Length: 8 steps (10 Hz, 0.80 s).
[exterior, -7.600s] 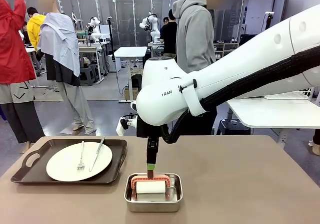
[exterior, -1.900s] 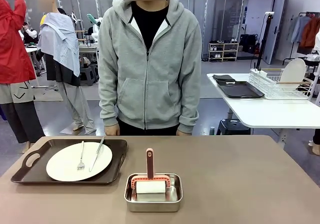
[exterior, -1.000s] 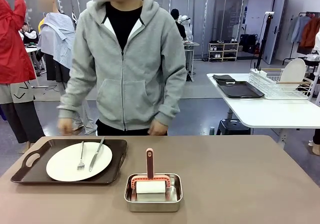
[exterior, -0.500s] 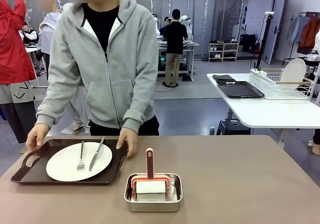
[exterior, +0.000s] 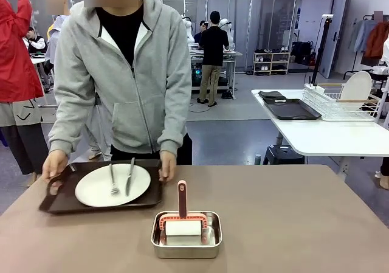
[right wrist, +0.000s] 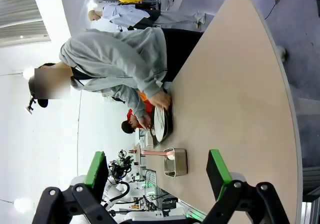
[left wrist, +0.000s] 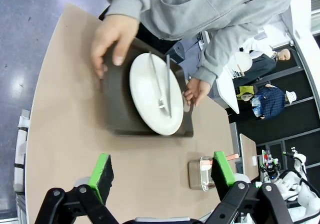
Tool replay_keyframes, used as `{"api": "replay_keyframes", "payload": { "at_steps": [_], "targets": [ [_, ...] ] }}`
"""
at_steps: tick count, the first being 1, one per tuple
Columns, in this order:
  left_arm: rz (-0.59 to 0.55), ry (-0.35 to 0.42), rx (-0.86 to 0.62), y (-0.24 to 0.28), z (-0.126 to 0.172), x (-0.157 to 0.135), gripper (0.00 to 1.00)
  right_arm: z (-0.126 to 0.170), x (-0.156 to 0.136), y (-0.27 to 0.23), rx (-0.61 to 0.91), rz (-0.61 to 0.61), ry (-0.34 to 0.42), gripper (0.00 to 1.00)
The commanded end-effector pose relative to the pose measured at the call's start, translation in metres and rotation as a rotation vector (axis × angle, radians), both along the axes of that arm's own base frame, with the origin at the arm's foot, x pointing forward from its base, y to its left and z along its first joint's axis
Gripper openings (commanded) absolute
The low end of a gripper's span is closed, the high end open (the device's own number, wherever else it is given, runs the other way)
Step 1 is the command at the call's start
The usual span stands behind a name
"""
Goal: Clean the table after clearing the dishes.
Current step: When the right (or left) Handle tray is removed, use the right hand (or left hand) to clean the right (or left) side of the table with the Lint Roller.
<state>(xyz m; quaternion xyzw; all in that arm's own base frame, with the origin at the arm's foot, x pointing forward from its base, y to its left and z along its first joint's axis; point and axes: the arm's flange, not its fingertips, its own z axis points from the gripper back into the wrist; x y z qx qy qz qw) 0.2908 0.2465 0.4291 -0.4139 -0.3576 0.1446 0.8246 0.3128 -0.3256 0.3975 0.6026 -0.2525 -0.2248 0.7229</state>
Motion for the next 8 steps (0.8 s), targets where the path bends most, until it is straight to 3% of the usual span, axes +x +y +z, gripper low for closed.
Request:
{"api": "replay_keyframes", "payload": {
  "at_steps": [1, 8],
  "targets": [
    [-0.010, -0.017, -0.004, 0.0036, 0.0001, -0.0014, 1.00, 0.0024, -0.0037, 0.0022, -0.012, 0.014, 0.003, 1.00],
    [-0.010, -0.017, -0.004, 0.0036, 0.0001, -0.0014, 1.00, 0.0024, -0.0037, 0.0022, -0.012, 0.014, 0.003, 1.00]
  ]
}}
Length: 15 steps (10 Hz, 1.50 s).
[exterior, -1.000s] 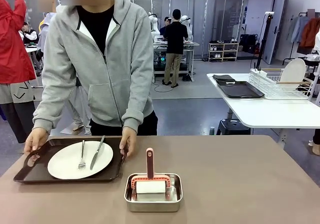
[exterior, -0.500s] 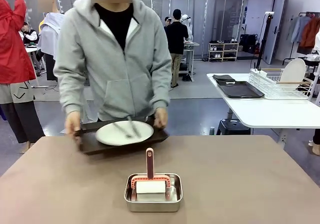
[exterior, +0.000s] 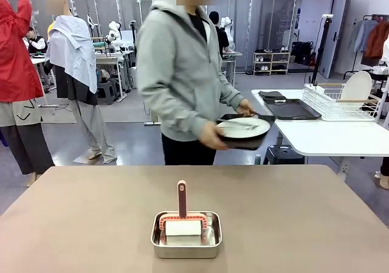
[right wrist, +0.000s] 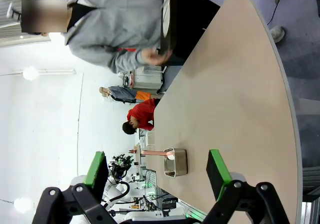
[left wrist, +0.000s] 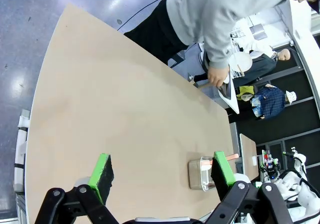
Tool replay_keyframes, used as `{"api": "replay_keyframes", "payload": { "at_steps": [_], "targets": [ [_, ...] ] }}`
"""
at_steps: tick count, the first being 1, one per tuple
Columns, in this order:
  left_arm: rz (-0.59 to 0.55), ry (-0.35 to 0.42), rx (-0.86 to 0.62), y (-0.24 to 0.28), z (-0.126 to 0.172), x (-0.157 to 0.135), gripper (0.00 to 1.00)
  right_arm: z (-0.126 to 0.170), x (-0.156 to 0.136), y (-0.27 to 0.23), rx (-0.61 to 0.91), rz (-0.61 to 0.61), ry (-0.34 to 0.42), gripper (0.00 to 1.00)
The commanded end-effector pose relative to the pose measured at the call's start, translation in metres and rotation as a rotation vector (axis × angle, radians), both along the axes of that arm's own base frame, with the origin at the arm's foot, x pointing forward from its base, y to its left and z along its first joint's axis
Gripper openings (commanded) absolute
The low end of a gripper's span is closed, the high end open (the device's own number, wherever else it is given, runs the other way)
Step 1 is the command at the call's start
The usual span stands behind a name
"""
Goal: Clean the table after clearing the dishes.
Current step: When the right (or left) Handle tray is removed, use the right hand (or left hand) to clean the right (or left) side of the table with the Lint Roller.
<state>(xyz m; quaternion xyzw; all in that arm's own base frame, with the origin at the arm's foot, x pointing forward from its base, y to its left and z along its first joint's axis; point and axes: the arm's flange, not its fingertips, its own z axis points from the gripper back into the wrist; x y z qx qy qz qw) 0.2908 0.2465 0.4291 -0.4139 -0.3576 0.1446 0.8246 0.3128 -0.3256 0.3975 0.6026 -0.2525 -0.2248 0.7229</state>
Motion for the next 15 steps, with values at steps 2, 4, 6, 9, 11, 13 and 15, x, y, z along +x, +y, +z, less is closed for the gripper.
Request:
{"api": "replay_keyframes", "payload": {
  "at_steps": [2, 4, 6, 9, 11, 13, 15],
  "targets": [
    [-0.010, -0.017, -0.004, 0.004, 0.000, -0.001, 1.00, 0.002, -0.004, 0.002, -0.012, 0.014, 0.003, 1.00],
    [0.000, 0.000, 0.000, 0.000, 0.000, 0.000, 1.00, 0.002, -0.004, 0.002, -0.012, 0.014, 0.003, 1.00],
    [-0.125, -0.066, 0.202, -0.025, 0.044, 0.022, 1.00, 0.002, -0.004, 0.002, -0.012, 0.014, 0.003, 1.00],
    [-0.475, -0.182, 0.547, -0.170, 0.133, 0.101, 1.00, 0.002, -0.004, 0.002, -0.012, 0.014, 0.003, 1.00],
    [-0.701, -0.201, 0.753, -0.282, 0.147, 0.117, 1.00, 0.002, -0.004, 0.002, -0.012, 0.014, 0.003, 1.00],
    [-0.871, -0.241, 0.983, -0.369, 0.136, 0.109, 1.00, 0.002, -0.004, 0.002, -0.012, 0.014, 0.003, 1.00],
    [-0.988, -0.236, 1.052, -0.419, 0.115, 0.099, 1.00, 0.002, -0.004, 0.002, -0.012, 0.014, 0.003, 1.00]
  ]
}}
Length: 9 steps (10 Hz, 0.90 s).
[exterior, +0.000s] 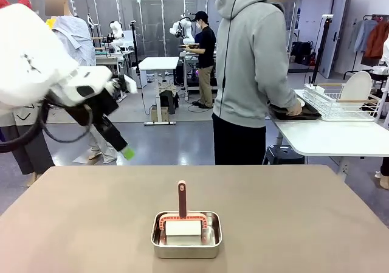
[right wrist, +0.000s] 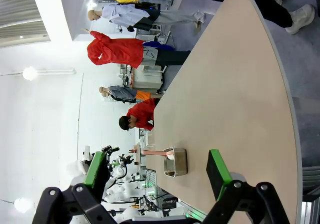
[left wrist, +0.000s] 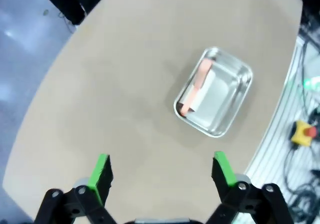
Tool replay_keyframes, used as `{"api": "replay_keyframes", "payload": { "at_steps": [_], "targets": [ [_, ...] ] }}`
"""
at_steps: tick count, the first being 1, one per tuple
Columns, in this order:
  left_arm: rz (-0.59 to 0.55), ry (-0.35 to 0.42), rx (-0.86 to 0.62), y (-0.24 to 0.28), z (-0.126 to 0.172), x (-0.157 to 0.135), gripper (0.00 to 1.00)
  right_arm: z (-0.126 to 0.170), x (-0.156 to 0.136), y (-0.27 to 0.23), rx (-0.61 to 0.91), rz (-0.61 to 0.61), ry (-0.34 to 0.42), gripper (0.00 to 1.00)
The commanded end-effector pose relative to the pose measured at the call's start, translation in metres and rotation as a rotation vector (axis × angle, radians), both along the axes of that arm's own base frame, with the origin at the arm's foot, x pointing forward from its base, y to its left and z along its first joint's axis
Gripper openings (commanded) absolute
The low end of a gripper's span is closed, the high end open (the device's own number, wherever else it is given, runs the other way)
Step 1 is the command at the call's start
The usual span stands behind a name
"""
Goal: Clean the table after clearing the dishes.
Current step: When the right (or left) Handle tray is removed, use the right hand (or left hand) to clean the right (or left) side of the table with the Lint Roller.
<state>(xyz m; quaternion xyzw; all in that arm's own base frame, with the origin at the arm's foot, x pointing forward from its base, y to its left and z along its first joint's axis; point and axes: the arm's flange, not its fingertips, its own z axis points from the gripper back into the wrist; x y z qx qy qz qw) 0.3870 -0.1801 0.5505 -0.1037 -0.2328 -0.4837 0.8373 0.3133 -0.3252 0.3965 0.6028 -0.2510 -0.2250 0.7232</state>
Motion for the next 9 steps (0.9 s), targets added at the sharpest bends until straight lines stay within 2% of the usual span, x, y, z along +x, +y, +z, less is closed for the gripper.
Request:
{"api": "replay_keyframes", "payload": {
  "at_steps": [1, 2, 3, 7, 8, 9],
  "targets": [
    [-0.017, 0.034, -0.004, -0.004, -0.015, -0.003, 1.00, 0.003, -0.004, 0.002, -0.013, 0.012, 0.000, 1.00],
    [-0.051, 0.046, 0.007, -0.012, -0.020, -0.009, 1.00, 0.003, -0.004, 0.002, -0.013, 0.012, 0.000, 1.00],
    [-0.034, 0.015, 0.019, -0.012, -0.011, -0.002, 1.00, 0.003, -0.004, 0.002, -0.013, 0.012, 0.000, 1.00],
    [-0.057, 0.033, 0.006, -0.011, -0.016, -0.002, 1.00, 0.003, -0.004, 0.002, -0.013, 0.012, 0.000, 1.00],
    [-0.322, -0.007, 0.156, -0.022, -0.012, -0.014, 1.00, 0.003, -0.004, 0.002, -0.013, 0.012, 0.000, 1.00],
    [-0.502, -0.060, 0.248, -0.045, -0.004, -0.016, 1.00, 0.003, -0.004, 0.002, -0.013, 0.012, 0.000, 1.00]
  ]
}}
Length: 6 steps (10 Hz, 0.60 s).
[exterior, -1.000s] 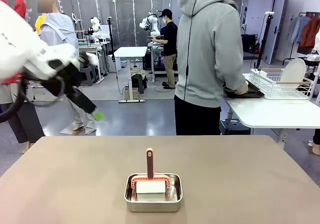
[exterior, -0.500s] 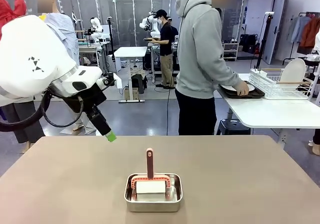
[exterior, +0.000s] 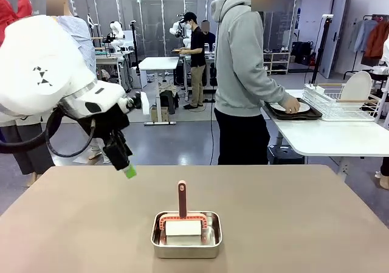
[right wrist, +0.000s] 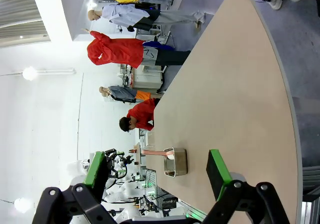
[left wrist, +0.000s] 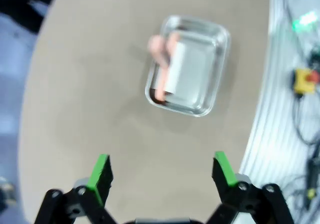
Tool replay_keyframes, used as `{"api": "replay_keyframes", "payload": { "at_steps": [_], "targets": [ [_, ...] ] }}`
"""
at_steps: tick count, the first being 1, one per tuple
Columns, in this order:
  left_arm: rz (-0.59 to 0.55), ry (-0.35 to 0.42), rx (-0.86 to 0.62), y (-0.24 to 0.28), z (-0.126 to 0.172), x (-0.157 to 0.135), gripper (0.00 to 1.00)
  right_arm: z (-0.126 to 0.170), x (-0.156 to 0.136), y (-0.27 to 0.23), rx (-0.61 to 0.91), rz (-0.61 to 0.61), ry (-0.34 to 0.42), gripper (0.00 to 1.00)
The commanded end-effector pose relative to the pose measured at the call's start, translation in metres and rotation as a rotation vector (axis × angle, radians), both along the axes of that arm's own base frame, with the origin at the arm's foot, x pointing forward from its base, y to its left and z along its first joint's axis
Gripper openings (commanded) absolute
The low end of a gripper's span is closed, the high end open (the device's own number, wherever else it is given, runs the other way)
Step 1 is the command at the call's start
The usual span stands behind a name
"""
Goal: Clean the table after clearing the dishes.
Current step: When the right (or left) Handle tray is removed, use the right hand (or left hand) to clean the right (or left) side of the table with the Lint Roller.
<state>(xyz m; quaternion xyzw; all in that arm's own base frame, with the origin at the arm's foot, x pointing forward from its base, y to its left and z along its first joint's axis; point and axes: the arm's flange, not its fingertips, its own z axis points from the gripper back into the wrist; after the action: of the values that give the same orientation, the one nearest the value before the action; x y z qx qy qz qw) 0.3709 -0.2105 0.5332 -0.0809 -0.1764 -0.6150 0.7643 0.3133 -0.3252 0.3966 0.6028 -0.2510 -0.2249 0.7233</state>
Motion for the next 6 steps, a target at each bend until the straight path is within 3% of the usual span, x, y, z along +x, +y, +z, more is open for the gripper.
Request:
{"api": "replay_keyframes", "payload": {
  "at_steps": [1, 5, 6],
  "targets": [
    [-0.351, -0.074, 0.154, -0.044, 0.023, 0.006, 1.00, 0.003, -0.004, 0.002, -0.013, 0.012, 0.000, 1.00],
    [-0.545, -0.046, 0.273, -0.134, 0.016, 0.018, 1.00, 0.003, -0.004, 0.002, -0.013, 0.012, 0.000, 1.00],
    [-0.518, -0.042, 0.306, -0.146, 0.008, 0.025, 1.00, 0.003, -0.004, 0.002, -0.013, 0.012, 0.000, 1.00]
  ]
}}
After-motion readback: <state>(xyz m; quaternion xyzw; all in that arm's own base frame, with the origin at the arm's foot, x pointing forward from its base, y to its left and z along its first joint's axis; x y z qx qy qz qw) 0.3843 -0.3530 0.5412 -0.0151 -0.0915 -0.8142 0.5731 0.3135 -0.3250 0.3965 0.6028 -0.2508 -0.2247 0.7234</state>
